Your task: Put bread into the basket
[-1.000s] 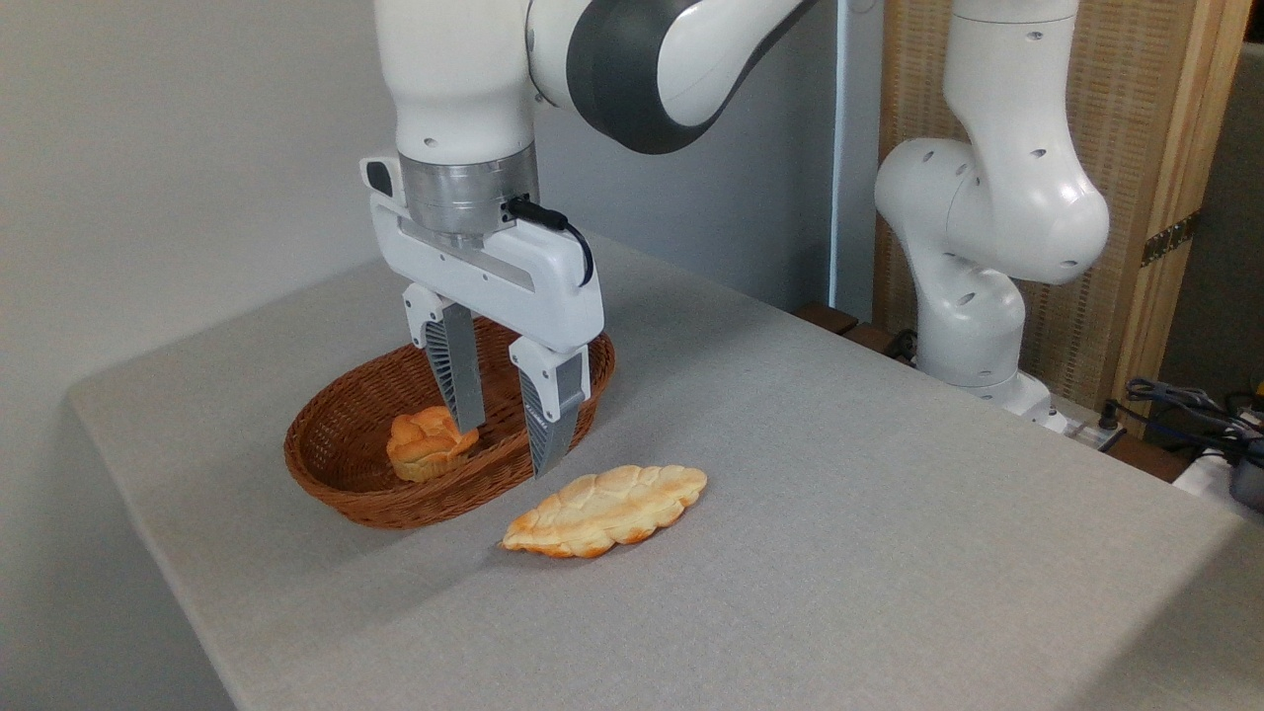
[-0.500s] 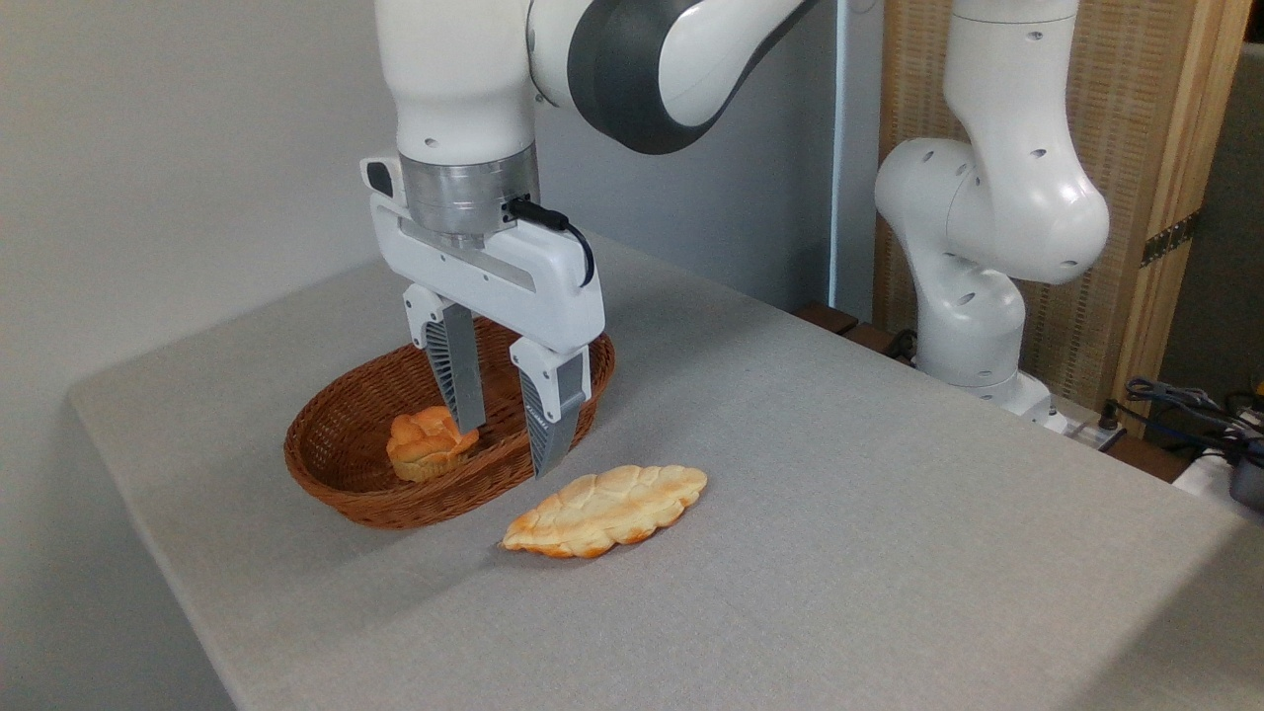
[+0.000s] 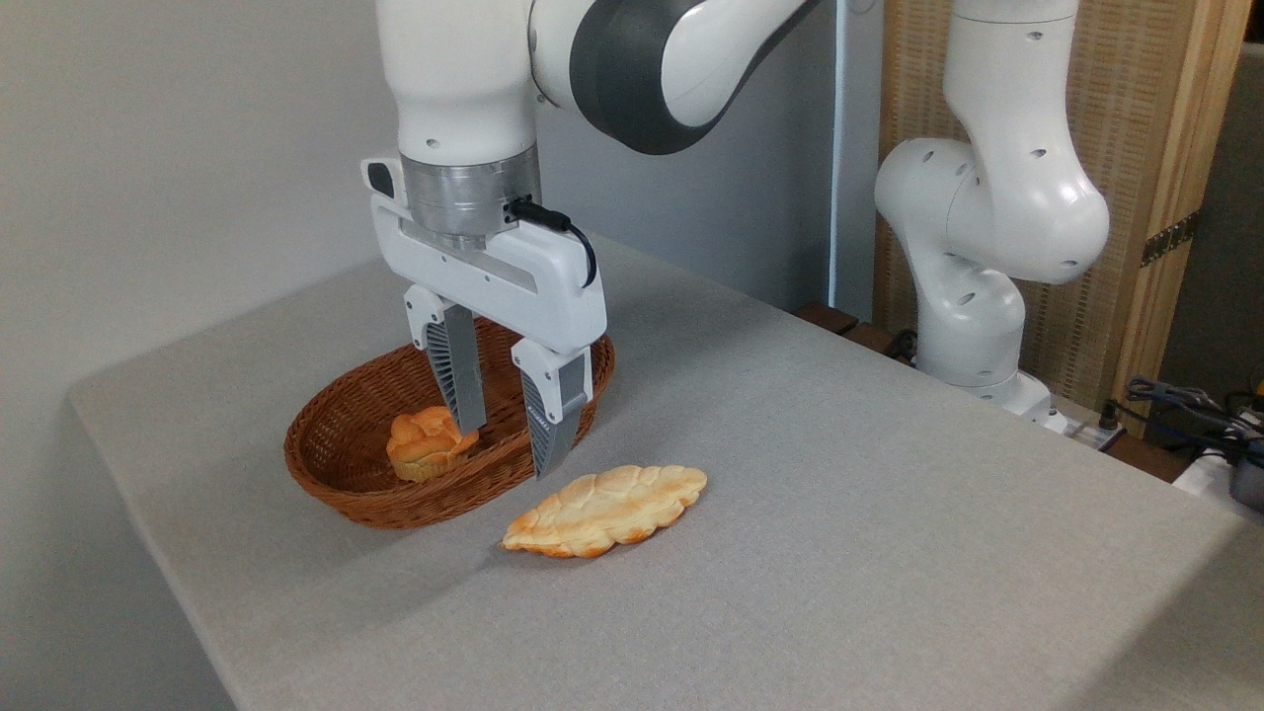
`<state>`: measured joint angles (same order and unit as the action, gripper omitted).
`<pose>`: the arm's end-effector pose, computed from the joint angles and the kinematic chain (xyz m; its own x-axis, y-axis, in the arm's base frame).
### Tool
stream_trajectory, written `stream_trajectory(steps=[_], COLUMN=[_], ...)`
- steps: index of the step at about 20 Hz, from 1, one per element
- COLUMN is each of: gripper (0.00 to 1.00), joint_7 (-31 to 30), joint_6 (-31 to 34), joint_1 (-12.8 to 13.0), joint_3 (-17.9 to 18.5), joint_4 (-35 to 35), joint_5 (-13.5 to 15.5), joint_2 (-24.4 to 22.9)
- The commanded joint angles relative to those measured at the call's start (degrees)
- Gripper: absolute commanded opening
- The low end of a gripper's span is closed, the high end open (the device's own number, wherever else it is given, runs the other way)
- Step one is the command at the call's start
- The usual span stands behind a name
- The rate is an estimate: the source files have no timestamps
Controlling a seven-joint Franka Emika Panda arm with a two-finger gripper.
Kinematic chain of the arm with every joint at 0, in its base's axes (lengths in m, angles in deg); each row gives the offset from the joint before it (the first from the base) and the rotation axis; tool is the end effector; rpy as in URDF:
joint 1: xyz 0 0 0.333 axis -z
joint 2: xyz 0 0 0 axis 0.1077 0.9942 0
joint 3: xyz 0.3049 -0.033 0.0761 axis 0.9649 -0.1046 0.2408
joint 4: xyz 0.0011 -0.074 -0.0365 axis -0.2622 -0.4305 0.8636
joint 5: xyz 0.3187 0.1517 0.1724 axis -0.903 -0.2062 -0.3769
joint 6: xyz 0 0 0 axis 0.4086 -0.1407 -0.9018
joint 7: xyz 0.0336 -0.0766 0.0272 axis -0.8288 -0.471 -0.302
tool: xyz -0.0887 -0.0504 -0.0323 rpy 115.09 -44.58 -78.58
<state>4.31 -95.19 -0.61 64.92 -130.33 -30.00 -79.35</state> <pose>0.5502 -0.0386 0.5188 0.8167 -0.5676 0.1040 -0.5724 -0.8197 0.0219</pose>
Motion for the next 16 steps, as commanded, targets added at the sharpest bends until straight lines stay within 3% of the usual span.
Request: stream_trajectory(steps=[1, 16], gripper=[1.0, 1.0], joint_7=[0.77, 2.0], joint_6=[1.19, 1.28], joint_1=[0.49, 0.49], joint_3=[0.75, 1.98], joint_4=[0.52, 1.22], joint_5=[-0.59, -0.51], joint_2=[-0.49, -0.49])
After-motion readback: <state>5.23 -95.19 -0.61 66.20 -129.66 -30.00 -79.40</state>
